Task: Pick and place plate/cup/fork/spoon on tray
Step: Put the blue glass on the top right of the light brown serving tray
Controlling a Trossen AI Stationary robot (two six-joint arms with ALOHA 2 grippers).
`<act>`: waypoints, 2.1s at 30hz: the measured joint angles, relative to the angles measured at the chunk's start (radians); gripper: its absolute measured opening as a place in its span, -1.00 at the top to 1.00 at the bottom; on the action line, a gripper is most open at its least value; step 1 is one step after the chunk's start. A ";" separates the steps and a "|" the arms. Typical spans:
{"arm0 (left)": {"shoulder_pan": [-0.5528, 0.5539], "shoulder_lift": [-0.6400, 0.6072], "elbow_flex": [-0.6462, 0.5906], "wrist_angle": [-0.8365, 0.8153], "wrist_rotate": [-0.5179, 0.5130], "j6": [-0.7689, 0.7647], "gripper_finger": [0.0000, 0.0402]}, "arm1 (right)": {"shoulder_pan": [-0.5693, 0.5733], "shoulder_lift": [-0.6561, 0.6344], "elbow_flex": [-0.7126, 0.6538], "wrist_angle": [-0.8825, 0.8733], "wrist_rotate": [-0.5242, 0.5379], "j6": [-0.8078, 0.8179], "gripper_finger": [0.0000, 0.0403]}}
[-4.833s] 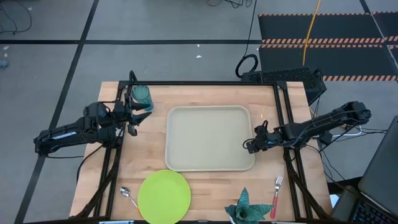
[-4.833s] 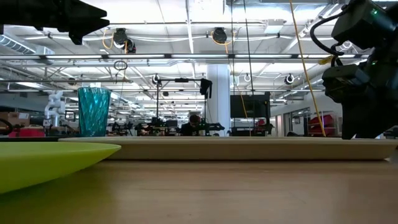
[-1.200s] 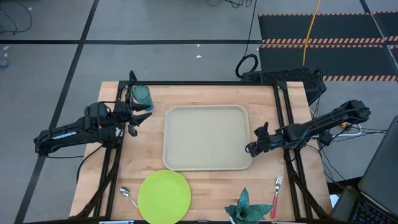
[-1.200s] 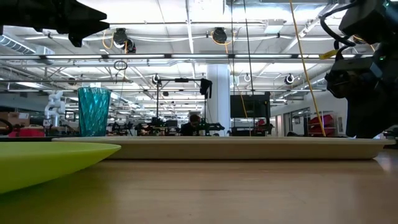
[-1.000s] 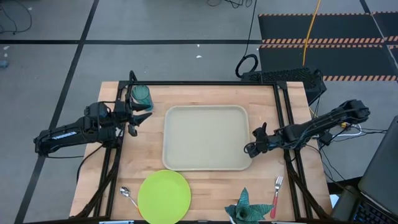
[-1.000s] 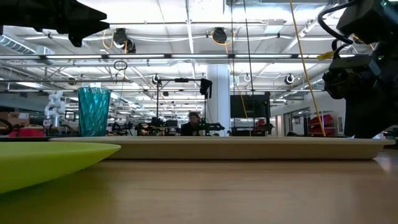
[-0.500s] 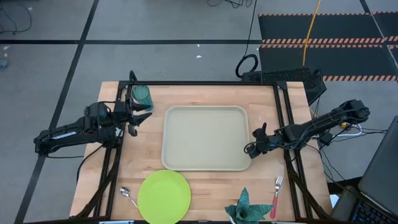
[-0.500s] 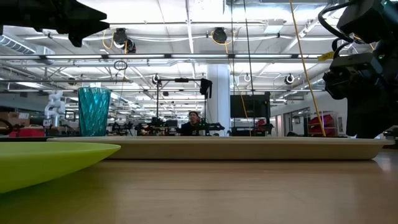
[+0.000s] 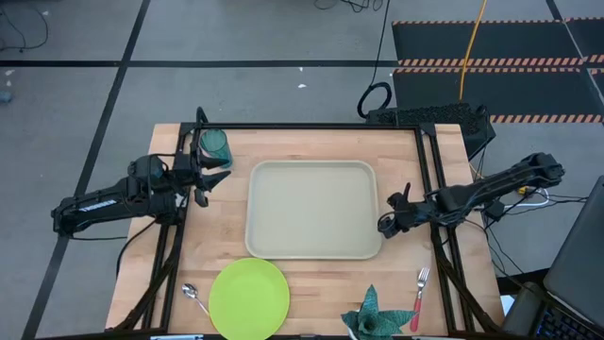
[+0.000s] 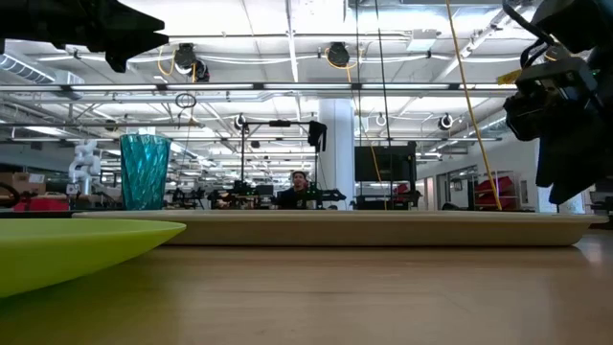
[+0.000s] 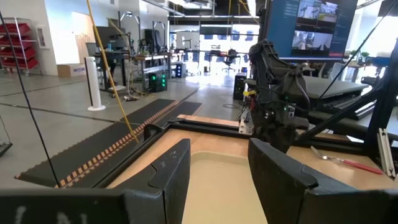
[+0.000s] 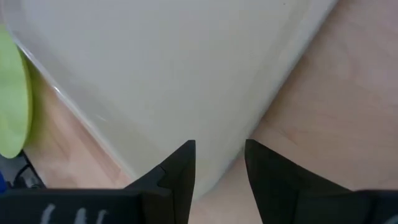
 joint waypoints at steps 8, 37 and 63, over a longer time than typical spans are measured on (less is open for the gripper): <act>0.000 0.000 0.000 -0.008 -0.001 0.000 0.18 | -0.002 -0.100 0.000 0.014 0.107 -0.065 0.36; 0.000 0.027 0.000 -0.070 -0.179 0.030 0.18 | -0.065 -0.112 0.000 0.786 0.327 -1.276 0.36; 0.000 0.193 -0.001 0.092 -0.377 0.050 0.18 | -0.266 -0.035 0.000 0.931 0.305 -1.485 0.36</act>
